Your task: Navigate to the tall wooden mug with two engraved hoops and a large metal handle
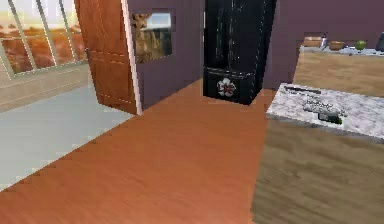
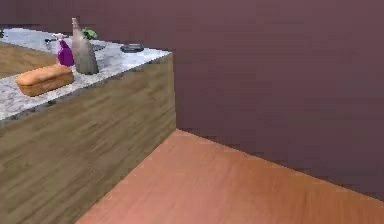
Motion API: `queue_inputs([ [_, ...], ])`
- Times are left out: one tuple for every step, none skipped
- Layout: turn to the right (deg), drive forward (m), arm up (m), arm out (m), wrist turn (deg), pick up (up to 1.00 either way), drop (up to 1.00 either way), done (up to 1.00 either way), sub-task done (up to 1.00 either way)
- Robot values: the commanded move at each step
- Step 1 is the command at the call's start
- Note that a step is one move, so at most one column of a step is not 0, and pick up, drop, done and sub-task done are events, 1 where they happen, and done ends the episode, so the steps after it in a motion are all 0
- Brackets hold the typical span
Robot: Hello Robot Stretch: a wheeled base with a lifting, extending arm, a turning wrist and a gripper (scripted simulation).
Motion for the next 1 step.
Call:
queue_inputs([
  [-3.0, 0.0, 0.0, 0.0, 0.0, 0.0, 0.0, 0.0, 0.0],
])
